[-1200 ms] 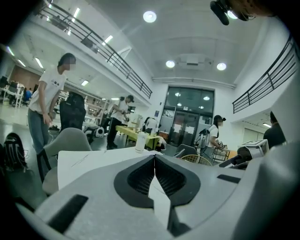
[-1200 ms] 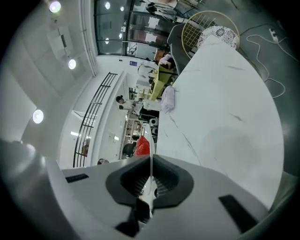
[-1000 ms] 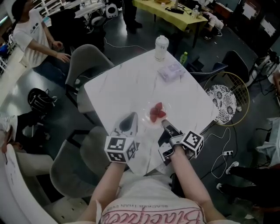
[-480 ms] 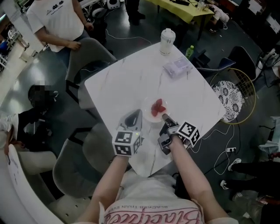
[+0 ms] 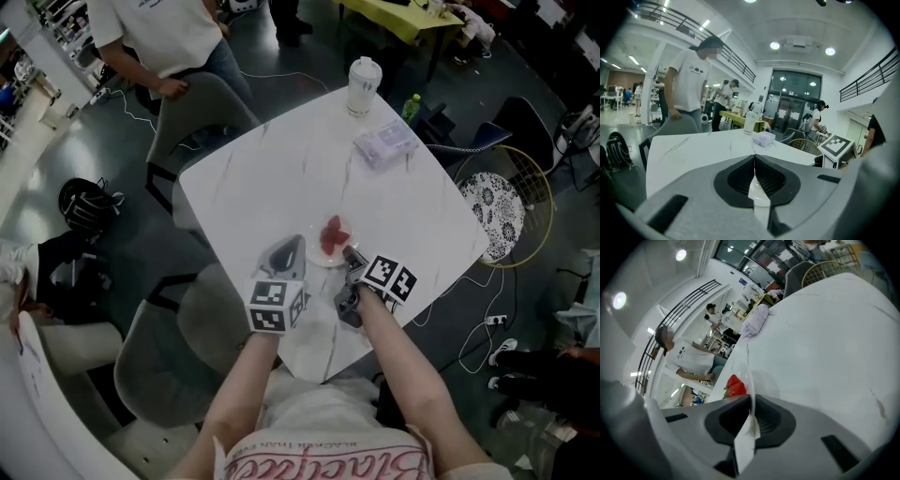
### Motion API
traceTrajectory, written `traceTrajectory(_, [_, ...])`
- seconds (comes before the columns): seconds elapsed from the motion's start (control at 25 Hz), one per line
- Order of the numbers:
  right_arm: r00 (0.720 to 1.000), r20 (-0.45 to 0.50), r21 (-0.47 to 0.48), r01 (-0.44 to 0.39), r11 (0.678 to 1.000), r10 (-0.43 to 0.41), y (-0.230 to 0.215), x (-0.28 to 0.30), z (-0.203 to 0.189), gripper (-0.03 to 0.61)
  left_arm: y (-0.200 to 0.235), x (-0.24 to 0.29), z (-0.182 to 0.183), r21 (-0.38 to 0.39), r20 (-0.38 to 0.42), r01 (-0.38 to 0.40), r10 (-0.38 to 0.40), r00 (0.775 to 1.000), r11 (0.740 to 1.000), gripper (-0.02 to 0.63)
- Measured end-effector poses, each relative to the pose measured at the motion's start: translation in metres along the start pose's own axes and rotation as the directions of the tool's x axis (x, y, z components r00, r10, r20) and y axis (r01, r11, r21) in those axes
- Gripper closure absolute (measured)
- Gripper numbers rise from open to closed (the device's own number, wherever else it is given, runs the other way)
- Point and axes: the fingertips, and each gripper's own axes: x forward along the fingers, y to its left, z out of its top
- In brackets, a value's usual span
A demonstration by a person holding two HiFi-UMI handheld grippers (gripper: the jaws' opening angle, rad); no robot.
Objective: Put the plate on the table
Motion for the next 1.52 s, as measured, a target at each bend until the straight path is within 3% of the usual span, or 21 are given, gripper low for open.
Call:
traceTrajectory(0.16, [0.997, 0.013, -0.217, 0.073, 0.973, -0.072, -0.003, 0.007, 0.003, 0.54, 0.003, -0.001, -0.005, -0.007, -0.017, -0.009, 0.009, 1.0, 1.0, 0.609])
traceTrajectory(0.32, [0.981, 0.039, -0.46, 0.189, 0.868, -0.193, -0.009, 0.011, 0.006, 0.483, 0.006, -0.004, -0.008, -0.012, -0.028, -0.016, 0.016, 0.999, 1.0, 0.609])
traceTrajectory(0.48, [0.968, 0.054, -0.567, 0.23, 0.791, -0.243, -0.007, 0.014, 0.004, 0.47, 0.009, -0.006, -0.009, -0.01, -0.03, -0.024, 0.023, 0.999, 1.0, 0.609])
traceTrajectory(0.64, [0.958, 0.107, -0.684, 0.265, 0.68, -0.265, -0.005, 0.016, 0.003, 0.465, 0.009, -0.009, -0.009, -0.004, -0.025, -0.026, 0.026, 0.999, 1.0, 0.609])
traceTrajectory(0.72, [0.956, 0.132, -0.71, 0.276, 0.648, -0.263, -0.003, 0.015, 0.006, 0.465, 0.009, -0.011, -0.007, -0.001, -0.02, -0.025, 0.025, 0.999, 1.0, 0.609])
traceTrajectory(1.08, [0.973, 0.198, -0.781, 0.229, 0.581, -0.118, 0.039, -0.014, 0.002, 0.522, 0.006, -0.026, 0.001, 0.014, 0.007, -0.003, 0.003, 1.0, 1.0, 0.609])
traceTrajectory(1.28, [0.971, 0.24, -0.796, 0.211, 0.567, -0.025, 0.066, -0.044, -0.002, 0.533, 0.0, -0.039, 0.003, 0.033, 0.021, 0.012, -0.013, 1.0, 0.999, 0.609])
traceTrajectory(1.52, [0.96, 0.238, -0.791, 0.102, 0.603, 0.15, 0.104, -0.094, -0.021, 0.54, -0.007, -0.06, 0.006, 0.066, 0.03, 0.04, -0.042, 0.999, 0.997, 0.609])
